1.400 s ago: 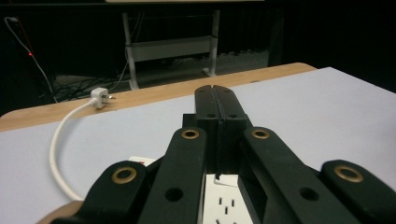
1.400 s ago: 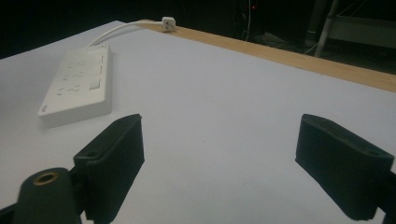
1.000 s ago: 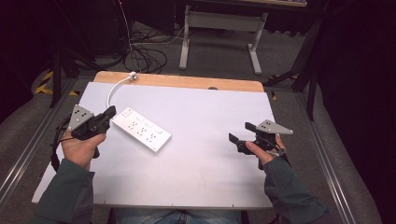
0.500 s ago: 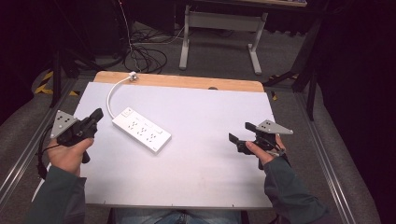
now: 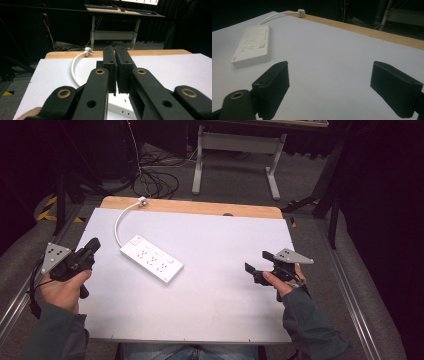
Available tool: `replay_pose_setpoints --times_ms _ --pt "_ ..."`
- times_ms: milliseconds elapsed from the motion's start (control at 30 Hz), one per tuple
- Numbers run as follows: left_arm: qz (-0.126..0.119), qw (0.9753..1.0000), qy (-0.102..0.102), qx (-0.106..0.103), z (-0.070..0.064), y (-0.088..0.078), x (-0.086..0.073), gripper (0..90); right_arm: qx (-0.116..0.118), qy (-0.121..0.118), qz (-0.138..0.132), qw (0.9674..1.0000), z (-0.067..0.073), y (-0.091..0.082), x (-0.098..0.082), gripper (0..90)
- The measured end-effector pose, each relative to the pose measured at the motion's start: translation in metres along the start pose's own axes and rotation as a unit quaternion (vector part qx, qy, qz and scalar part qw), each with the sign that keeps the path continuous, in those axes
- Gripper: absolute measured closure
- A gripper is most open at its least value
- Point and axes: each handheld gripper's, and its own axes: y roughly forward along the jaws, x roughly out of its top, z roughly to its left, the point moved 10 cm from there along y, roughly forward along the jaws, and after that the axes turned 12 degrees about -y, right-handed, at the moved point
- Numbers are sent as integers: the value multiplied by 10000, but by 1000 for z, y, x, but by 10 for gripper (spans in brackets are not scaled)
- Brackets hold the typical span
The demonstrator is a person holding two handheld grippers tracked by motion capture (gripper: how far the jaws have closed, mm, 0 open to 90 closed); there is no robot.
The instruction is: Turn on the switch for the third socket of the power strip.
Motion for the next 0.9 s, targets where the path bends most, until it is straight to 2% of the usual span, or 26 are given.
replay_pose_setpoints --times_ms 167,500,567,900 --pt "-67 9999 -72 98 3 -2 2 766 -2 -3 1 10000 0 0 0 158" --pt "-155 9991 -254 302 13 -8 4 505 0 -13 5 10000 0 0 0 157" --pt "-173 9990 -234 346 16 -10 5 460 -1 -10 0 10000 0 0 0 157" --pt "-170 9987 -231 429 19 -12 5 355 0 -25 2 10000 0 0 0 157"
